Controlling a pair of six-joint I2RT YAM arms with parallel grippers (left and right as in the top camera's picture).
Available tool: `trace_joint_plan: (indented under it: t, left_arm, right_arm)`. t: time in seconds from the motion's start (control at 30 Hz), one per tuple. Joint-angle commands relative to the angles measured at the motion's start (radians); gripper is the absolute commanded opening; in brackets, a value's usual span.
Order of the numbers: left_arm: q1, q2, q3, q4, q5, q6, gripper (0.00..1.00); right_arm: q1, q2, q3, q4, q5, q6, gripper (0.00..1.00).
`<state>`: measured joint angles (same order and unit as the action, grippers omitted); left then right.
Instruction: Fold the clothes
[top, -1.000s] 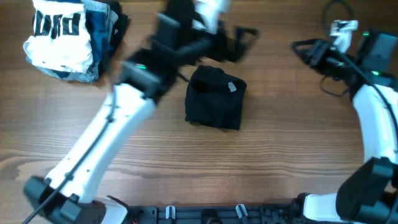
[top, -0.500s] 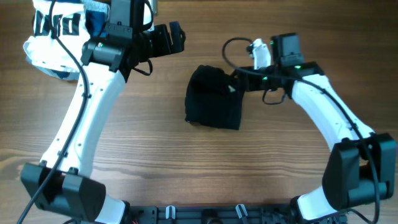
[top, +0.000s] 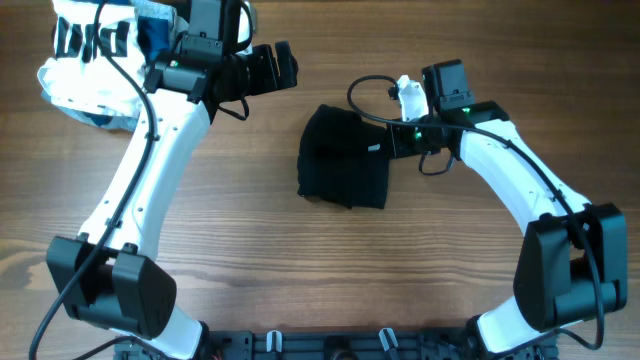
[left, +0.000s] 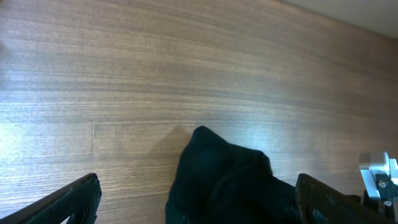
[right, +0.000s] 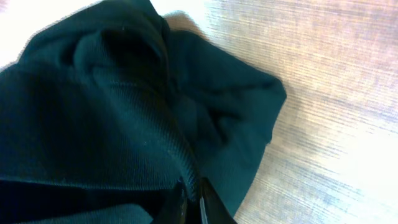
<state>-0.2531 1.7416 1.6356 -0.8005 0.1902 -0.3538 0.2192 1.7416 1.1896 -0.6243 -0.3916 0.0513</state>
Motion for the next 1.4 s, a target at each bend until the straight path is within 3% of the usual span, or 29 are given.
trace_joint_plan:
  t: [0.0, 0.27, 0.57, 0.6, 0.67, 0.7, 0.93, 1.17, 1.37]
  left_arm:
    - [0.005, 0.013, 0.0, -0.014, -0.01, 0.013, 1.0]
    - [0.005, 0.014, 0.0, -0.013, -0.01, 0.013, 1.0]
    - [0.005, 0.026, 0.0, -0.012, -0.01, 0.013, 1.0]
    - [0.005, 0.028, 0.0, -0.012, -0.01, 0.014, 1.0]
    - [0.005, 0.033, 0.0, -0.013, -0.019, 0.017, 1.0]
    - [0.005, 0.037, 0.0, -0.013, -0.025, 0.018, 1.0]
    - [0.005, 0.05, 0.0, -0.011, -0.05, 0.036, 1.0]
    - [0.03, 0.05, 0.0, -0.01, -0.144, 0.035, 1.0]
    - [0.079, 0.05, 0.0, -0.012, -0.138, 0.034, 1.0]
  right_arm:
    - [-0.045, 0.01, -0.007, -0.062, -0.035, 0.054, 0.04]
    - [-0.203, 0.077, -0.017, -0.101, -0.072, 0.053, 0.04]
    - [-0.219, 0.228, -0.016, -0.016, -0.08, 0.057, 0.04]
    - [-0.219, 0.221, -0.01, -0.017, -0.08, 0.056, 0.07]
    - [-0.219, 0.202, 0.013, -0.037, -0.081, 0.052, 0.37]
    - [-0.219, 0.188, 0.029, -0.056, -0.081, 0.052, 0.46]
    - [-0.215, 0.012, 0.122, -0.24, -0.238, -0.195, 0.75]
    - [-0.123, -0.072, 0.119, -0.358, -0.229, -0.371, 0.78]
    - [-0.015, -0.058, 0.042, -0.248, -0.128, -0.373, 0.77]
